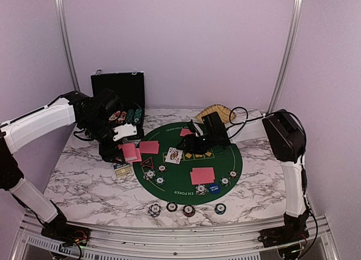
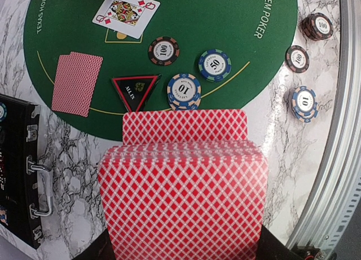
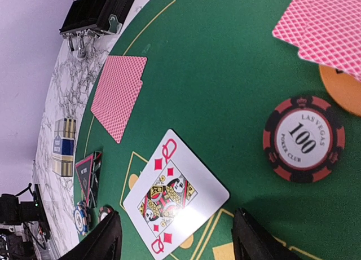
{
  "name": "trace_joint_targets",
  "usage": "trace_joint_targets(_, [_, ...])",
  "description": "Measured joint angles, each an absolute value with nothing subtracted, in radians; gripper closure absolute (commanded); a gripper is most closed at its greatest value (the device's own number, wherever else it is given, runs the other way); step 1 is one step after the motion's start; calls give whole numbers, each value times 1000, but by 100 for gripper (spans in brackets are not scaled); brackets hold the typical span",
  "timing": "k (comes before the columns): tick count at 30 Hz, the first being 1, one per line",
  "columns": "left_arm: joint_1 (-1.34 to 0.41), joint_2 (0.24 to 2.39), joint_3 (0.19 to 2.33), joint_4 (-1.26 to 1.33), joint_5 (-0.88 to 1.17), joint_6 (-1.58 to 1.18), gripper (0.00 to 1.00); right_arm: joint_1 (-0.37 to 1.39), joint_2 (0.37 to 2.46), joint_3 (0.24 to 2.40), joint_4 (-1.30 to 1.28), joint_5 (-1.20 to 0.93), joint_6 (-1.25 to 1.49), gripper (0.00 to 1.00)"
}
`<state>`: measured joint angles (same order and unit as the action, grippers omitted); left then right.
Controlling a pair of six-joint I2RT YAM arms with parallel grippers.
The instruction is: Distribute texas hold em gaming equipment
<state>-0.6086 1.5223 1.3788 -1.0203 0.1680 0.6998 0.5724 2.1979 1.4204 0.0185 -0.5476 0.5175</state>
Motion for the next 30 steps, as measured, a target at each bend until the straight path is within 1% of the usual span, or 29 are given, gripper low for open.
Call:
trace_joint_targets(16, [-609, 1533, 1379, -1020, 168, 700, 100, 609, 2272, 1514, 49, -586, 558, 36])
trace_joint_targets(23, [-609, 1533, 1379, -1020, 168, 700, 100, 601, 2249, 1506, 40, -570, 559, 30])
trace_joint_targets(30, [-609, 1533, 1379, -1020, 168, 700, 100, 599, 2092, 1440, 51, -540, 583, 21])
